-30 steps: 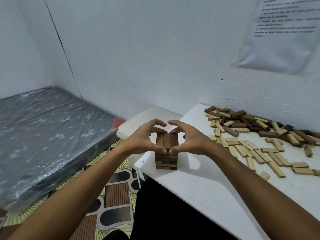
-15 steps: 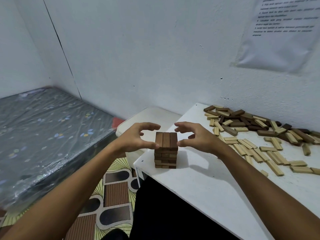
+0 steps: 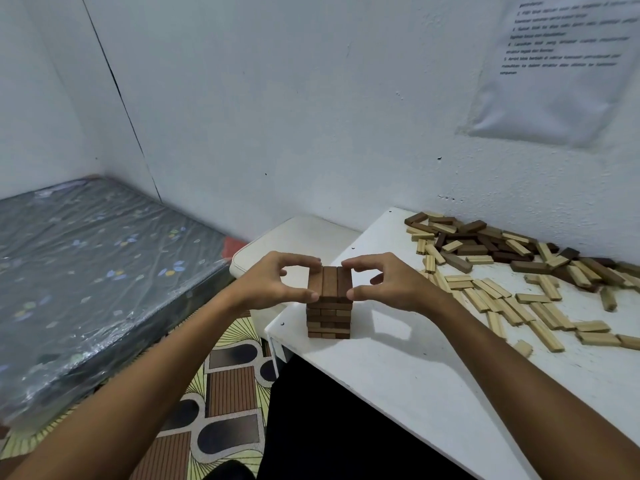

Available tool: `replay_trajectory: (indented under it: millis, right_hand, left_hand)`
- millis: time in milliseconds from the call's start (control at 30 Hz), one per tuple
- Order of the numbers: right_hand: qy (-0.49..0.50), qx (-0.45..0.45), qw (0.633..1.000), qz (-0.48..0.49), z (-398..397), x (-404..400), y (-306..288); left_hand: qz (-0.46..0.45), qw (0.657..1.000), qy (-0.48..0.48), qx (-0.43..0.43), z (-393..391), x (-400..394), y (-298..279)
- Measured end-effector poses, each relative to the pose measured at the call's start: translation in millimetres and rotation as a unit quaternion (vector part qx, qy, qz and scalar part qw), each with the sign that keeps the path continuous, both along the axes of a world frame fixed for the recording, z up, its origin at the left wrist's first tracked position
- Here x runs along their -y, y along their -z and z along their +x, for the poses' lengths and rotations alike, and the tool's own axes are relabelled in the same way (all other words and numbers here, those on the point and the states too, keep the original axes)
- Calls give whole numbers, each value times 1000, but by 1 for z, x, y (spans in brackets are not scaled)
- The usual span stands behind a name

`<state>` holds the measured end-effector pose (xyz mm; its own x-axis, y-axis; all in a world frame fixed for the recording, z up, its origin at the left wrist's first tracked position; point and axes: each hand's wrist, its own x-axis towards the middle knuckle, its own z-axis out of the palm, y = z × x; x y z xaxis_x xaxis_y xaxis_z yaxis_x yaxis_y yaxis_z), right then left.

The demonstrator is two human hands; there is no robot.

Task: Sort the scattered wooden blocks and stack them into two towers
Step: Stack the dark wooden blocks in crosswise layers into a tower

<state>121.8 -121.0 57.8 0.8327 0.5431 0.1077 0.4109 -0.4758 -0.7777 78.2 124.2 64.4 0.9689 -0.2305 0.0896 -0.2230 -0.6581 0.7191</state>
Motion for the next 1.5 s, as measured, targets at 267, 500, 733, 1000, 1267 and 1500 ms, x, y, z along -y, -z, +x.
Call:
replay_trajectory:
  millis: [267, 500, 733, 1000, 1267, 1500]
  right_hand:
    - [34, -5, 999, 4, -1, 21, -12]
    - [117, 6, 993, -23, 1, 92, -31]
    - [232, 4, 970, -68, -7, 187, -20]
    - [359, -26, 925, -117, -19, 265, 23]
    - [400, 24, 904, -147, 21, 293, 52]
    - [342, 83, 910, -218, 84, 268, 52]
  left_hand:
    - [23, 999, 8, 26, 19, 18, -25]
    - [103, 989, 101, 41, 55, 104, -61]
    - [182, 962, 200, 34, 81, 213, -62]
    - [216, 960, 180, -9, 121, 280, 2]
    - [245, 968, -11, 59, 140, 295, 66]
    - [223, 965, -16, 140, 137, 298, 77]
